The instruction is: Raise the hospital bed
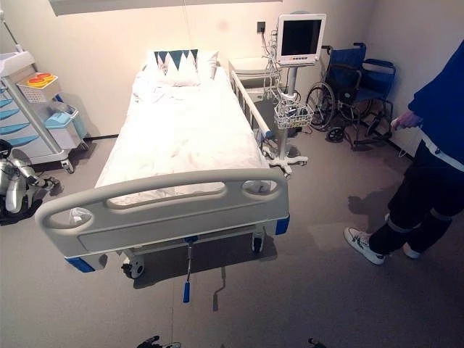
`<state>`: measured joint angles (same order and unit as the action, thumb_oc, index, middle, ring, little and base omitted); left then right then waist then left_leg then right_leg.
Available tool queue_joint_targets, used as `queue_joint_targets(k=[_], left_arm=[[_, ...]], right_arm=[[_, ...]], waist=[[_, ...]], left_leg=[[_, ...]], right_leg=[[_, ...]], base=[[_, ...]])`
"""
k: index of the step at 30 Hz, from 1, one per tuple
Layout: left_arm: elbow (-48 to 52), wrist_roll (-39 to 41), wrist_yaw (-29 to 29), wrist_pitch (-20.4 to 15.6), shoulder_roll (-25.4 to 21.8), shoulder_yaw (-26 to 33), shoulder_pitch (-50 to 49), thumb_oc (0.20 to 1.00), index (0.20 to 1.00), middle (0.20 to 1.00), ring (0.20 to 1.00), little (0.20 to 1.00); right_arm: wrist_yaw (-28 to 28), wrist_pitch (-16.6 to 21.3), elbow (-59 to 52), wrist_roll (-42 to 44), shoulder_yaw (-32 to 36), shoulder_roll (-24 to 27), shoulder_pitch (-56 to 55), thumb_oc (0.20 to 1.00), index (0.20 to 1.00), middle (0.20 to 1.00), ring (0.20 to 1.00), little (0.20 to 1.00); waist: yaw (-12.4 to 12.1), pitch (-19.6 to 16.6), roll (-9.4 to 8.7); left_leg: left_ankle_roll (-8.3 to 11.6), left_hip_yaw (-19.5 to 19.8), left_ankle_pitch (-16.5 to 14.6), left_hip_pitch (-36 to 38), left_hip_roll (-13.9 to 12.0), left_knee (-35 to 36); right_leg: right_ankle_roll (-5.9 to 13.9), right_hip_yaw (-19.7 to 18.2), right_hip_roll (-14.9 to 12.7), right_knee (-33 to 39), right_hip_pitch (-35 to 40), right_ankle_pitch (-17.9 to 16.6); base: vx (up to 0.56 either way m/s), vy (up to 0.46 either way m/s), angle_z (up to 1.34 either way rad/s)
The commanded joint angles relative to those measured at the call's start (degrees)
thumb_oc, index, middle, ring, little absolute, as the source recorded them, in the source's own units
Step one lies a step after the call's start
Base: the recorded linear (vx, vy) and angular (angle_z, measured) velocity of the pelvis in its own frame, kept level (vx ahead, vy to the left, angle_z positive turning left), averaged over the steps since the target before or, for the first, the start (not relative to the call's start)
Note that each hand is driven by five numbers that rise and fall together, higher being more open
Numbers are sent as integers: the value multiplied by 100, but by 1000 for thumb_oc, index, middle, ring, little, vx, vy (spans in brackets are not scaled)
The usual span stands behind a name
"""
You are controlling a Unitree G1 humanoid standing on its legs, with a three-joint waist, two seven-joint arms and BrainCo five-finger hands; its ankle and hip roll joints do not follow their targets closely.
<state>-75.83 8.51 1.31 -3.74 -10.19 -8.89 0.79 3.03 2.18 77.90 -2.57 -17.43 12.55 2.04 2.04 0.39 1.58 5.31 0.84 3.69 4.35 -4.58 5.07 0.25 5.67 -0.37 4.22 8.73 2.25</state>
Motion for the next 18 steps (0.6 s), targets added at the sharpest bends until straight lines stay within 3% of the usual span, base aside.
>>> queue_joint_targets(k=[1, 7, 18], left_arm=[[-382, -207, 71, -49, 218, -147, 546, 1000, 1000, 1000, 1000, 1000], [-435, -152, 161, -18, 145, -138, 749, 1000, 1000, 1000, 1000, 1000], [-73, 489, 530, -190, -57, -329, 1579, 1000, 1000, 1000, 1000, 1000]], right_arm=[[46, 62, 371, 155, 78, -15, 457, 1000, 1000, 1000, 1000, 1000], [97, 51, 330, 315, 123, 79, 640, 1000, 1000, 1000, 1000, 1000], [457, 133, 131, 863, 166, 414, 1373, 1000, 1000, 1000, 1000, 1000]], waist=[[-202, 264, -276], [-147, 515, -294], [-5, 1381, -343]], left_leg=[[-494, -29, -503, 257, 428, -20], [-502, -101, -390, -52, 447, -29], [-521, -348, 52, -1304, 541, -65]], right_leg=[[552, -46, -389, -357, -560, -448], [555, -92, -381, -362, -895, -560], [571, -399, -386, -476, -2303, -1019]], base=[[-54, 12, -1], [-111, 7, -7], [-160, 34, -9]])
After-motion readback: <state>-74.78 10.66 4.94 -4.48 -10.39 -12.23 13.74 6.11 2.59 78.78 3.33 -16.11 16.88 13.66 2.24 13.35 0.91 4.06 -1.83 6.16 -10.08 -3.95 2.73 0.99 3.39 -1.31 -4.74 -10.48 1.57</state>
